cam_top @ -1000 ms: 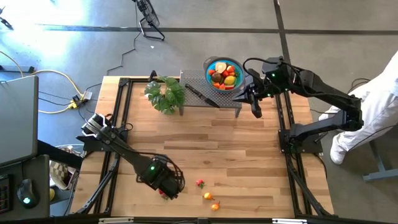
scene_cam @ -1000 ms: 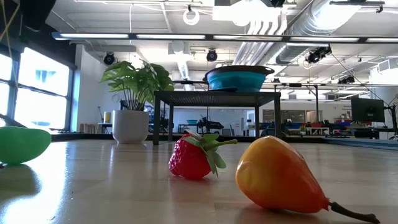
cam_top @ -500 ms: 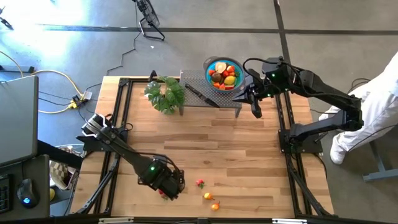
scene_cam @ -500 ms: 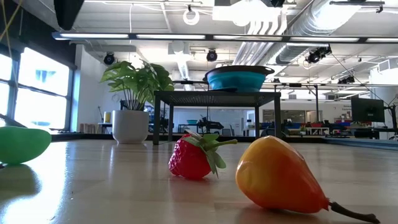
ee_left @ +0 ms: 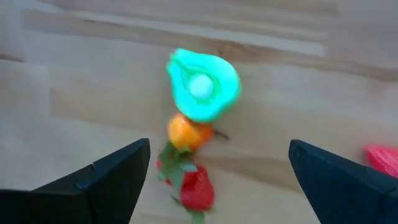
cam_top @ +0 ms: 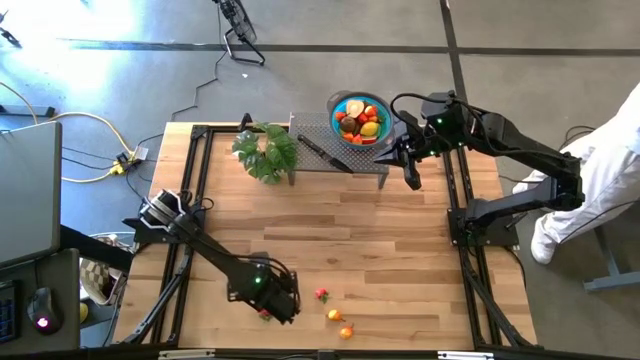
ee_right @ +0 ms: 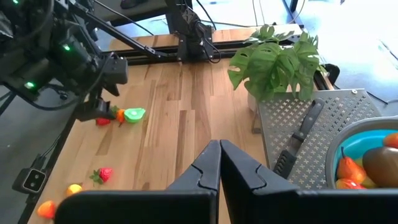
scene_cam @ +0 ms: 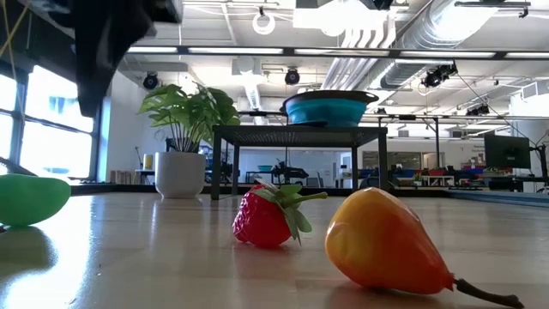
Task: Pick & Place Fruit
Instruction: Put the green avocado in the blue bowl on the shelf
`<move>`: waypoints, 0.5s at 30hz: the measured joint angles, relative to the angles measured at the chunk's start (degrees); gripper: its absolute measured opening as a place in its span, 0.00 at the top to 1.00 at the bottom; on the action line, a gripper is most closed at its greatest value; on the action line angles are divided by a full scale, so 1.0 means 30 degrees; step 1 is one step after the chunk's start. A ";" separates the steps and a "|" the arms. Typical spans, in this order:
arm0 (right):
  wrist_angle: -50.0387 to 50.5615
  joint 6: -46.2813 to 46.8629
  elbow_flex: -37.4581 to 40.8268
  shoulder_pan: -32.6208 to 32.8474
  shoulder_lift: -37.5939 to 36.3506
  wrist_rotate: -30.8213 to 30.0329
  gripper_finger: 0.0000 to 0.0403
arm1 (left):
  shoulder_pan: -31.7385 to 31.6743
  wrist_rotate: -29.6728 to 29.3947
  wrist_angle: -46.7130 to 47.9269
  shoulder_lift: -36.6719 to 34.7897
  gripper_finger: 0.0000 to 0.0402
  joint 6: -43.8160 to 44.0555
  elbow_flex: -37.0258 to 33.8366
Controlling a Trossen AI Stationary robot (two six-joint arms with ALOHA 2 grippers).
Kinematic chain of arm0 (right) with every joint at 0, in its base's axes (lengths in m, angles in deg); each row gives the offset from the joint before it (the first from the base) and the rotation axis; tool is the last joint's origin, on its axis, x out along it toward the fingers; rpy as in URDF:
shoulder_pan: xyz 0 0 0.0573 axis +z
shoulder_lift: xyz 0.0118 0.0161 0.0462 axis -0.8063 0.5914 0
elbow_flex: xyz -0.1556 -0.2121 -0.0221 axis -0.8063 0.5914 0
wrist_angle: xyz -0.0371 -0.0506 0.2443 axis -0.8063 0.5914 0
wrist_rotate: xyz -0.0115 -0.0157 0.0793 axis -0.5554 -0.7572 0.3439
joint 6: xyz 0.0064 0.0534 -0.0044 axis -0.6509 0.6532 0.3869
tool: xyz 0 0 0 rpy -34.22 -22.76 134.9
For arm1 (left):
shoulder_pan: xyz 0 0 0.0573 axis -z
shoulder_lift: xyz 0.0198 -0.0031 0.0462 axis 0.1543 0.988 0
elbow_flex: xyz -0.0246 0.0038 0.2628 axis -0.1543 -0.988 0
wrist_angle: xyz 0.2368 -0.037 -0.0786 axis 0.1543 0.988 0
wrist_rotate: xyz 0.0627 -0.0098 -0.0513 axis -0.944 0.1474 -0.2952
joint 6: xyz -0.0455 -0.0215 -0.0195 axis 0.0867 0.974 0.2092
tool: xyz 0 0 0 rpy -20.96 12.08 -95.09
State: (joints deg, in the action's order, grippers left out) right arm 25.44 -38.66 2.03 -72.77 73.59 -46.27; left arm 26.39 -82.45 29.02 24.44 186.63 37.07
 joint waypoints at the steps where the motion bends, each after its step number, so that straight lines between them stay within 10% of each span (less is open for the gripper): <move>1: -0.0007 0.0000 0.0000 0.0007 0.0000 0.0000 0.99 | 0.0000 0.0029 0.0075 0.0000 0.07 0.0049 -0.0235; 15: -0.0097 -0.0007 0.0000 0.0006 0.0000 0.0000 0.99 | 0.0000 -0.0035 -0.4439 -0.0022 0.07 0.0092 -0.4023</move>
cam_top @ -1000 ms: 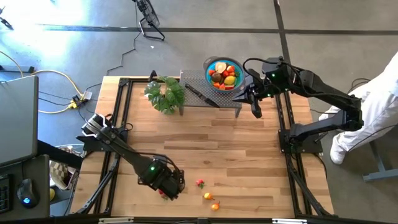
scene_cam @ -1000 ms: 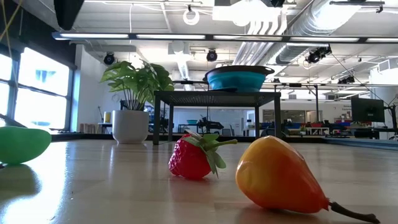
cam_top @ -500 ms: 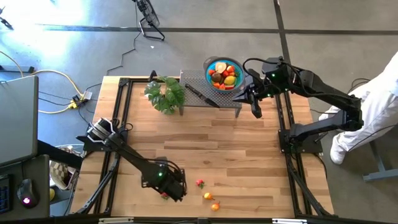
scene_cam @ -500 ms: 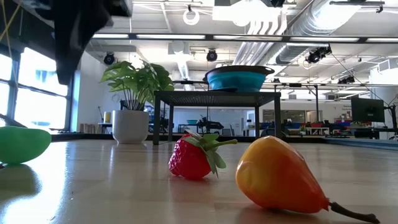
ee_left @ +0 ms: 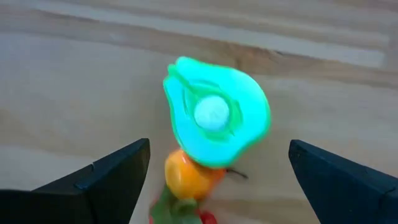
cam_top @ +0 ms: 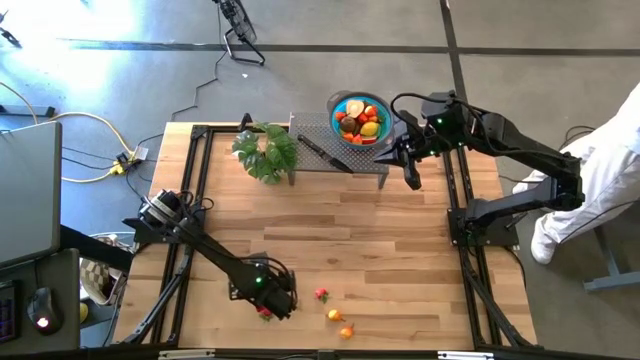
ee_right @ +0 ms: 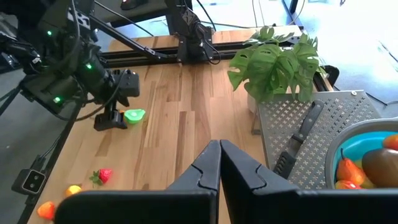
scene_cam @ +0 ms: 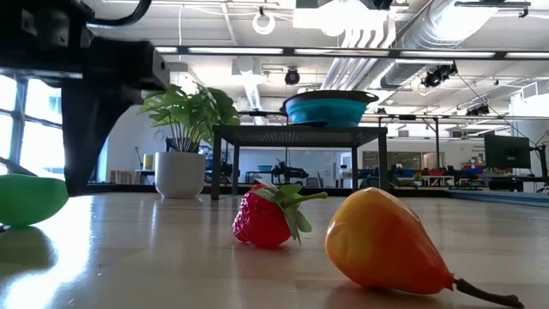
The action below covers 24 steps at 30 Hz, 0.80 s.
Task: Pick & Place Fruit
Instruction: Put the green avocado in the blue bowl on the shelf
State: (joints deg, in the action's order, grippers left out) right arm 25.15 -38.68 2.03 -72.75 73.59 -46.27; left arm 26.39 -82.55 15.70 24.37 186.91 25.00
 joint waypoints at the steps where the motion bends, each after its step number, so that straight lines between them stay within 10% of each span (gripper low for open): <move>1: -0.0064 0.0000 0.0000 0.0002 0.0000 0.0000 0.99 | 0.0000 -0.0076 -0.0101 0.0000 0.07 -0.0007 -0.0171; 24: -0.0384 -0.0007 0.0000 -0.0006 0.0000 -0.1457 0.99 | 0.0016 -0.1839 -0.2242 -0.0095 0.12 -0.0036 -0.2354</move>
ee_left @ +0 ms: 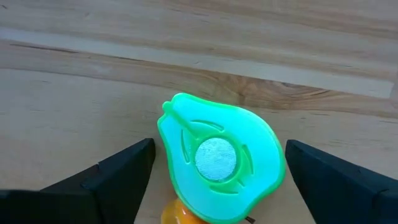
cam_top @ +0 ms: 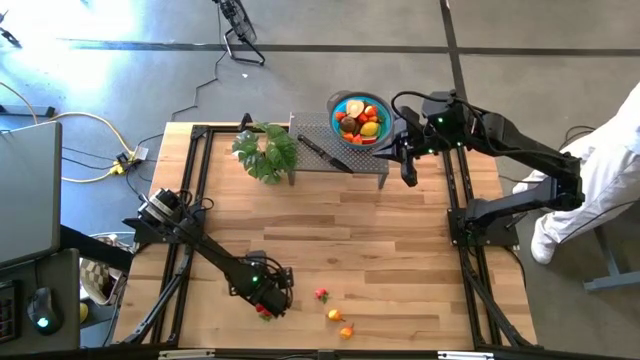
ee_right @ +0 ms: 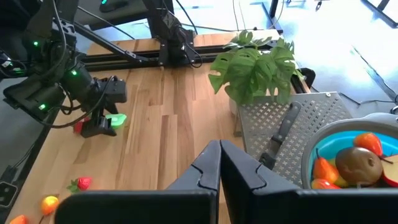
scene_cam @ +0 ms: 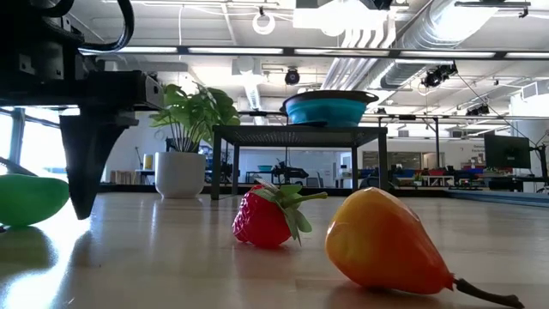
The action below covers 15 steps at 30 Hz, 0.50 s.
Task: Pick & Place Fruit
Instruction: Put the green avocado in the blue bowl on the shelf
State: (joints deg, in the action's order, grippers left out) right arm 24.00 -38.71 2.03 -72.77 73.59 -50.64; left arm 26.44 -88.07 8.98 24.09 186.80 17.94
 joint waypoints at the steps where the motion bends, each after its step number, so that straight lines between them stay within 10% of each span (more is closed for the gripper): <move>1: 0.0001 0.0000 0.0000 0.0000 0.0000 0.0000 0.99 | 0.0005 -0.0016 0.0019 0.0000 0.14 0.0000 -0.0007; 15: 0.0015 0.0007 0.0000 0.0000 0.0000 0.0015 0.99 | 0.0020 -0.0003 0.0405 0.0058 0.42 0.0044 -0.0042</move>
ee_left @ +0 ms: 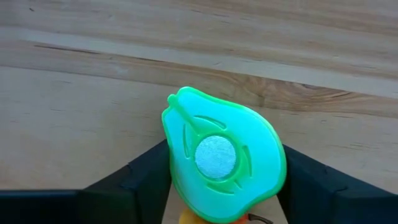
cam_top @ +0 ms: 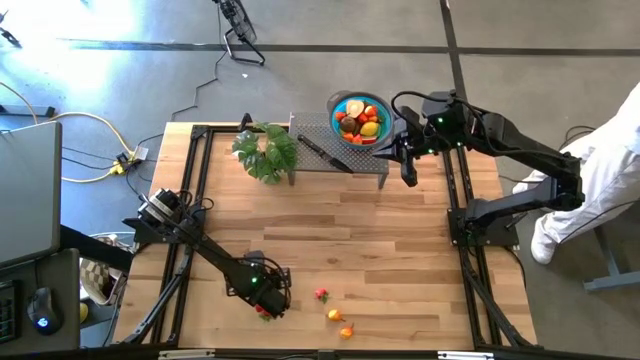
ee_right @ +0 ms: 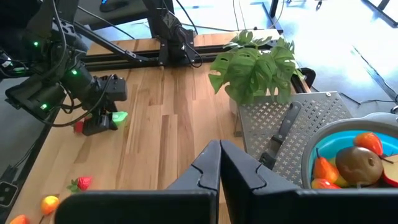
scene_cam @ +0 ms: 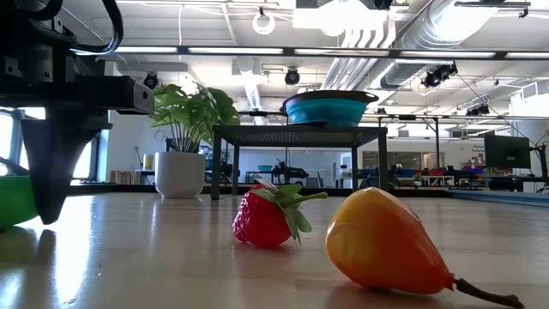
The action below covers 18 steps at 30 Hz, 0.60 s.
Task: Pick & Place Fruit
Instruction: Put the green avocado in the blue bowl on the shelf
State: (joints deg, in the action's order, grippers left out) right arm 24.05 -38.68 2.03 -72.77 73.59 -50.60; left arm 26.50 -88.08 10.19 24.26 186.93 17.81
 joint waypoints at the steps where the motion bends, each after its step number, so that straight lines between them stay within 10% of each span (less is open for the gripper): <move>1: 0.0000 0.0007 0.0000 0.0000 0.0000 0.0000 0.99 | 0.0000 -0.0014 -0.0001 0.0000 0.42 0.0000 0.0000; 18: 0.0007 0.0146 0.0000 0.0000 0.0000 0.0003 0.99 | -0.0007 -0.0139 0.0028 0.0016 0.42 -0.0015 0.0000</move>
State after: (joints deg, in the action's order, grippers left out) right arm 24.07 -38.25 2.03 -72.77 73.59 -50.59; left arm 26.48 -88.49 10.28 24.31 186.89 17.81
